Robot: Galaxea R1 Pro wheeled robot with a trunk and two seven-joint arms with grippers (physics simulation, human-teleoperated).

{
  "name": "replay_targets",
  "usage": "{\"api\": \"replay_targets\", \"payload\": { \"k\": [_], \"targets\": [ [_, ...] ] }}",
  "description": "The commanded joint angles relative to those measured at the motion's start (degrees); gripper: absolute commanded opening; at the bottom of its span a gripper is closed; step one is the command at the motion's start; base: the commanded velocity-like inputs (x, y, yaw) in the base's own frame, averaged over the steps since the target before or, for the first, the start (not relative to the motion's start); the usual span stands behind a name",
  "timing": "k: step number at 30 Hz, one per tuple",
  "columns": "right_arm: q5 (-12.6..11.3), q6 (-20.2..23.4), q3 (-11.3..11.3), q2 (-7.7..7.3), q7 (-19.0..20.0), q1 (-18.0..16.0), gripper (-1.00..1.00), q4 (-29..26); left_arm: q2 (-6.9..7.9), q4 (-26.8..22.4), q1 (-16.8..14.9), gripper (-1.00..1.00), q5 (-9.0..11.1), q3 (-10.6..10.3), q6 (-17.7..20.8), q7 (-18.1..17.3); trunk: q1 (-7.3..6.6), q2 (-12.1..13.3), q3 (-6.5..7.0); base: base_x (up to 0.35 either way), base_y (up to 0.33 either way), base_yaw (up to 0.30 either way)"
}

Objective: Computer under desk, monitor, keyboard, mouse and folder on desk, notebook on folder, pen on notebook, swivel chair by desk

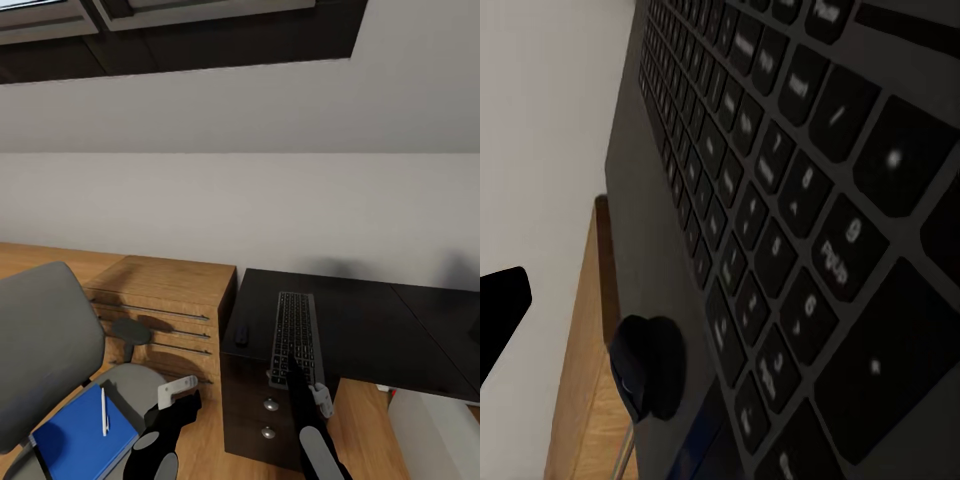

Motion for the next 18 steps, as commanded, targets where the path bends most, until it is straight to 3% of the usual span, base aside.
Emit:
{"api": "replay_targets", "payload": {
  "k": [1, 6, 18],
  "targets": [
    [-0.38, -0.33, 0.10, 0.00, -0.19, -0.04, 1.00, -0.05, 0.01, -0.07, -0.05, 1.00, 0.53, -0.07, 0.08, 0.51, 0.00, -0.04, -0.06, 0.000, 0.000, 0.000],
    [-0.39, -0.26, 0.10, 0.00, -0.19, -0.04, 1.00, -0.05, 0.03, -0.07, -0.05, 1.00, 0.53, -0.06, 0.04, 0.51, 0.00, -0.04, -0.06, -0.082, 0.000, 0.000],
    [-0.51, -0.22, -0.12, 0.00, -0.27, -0.04, 1.00, -0.05, 0.03, -0.07, -0.05, 1.00, 0.45, -0.09, 0.03, 0.51, 0.00, -0.04, -0.06, -0.311, 0.000, 0.000]
  ]
}}
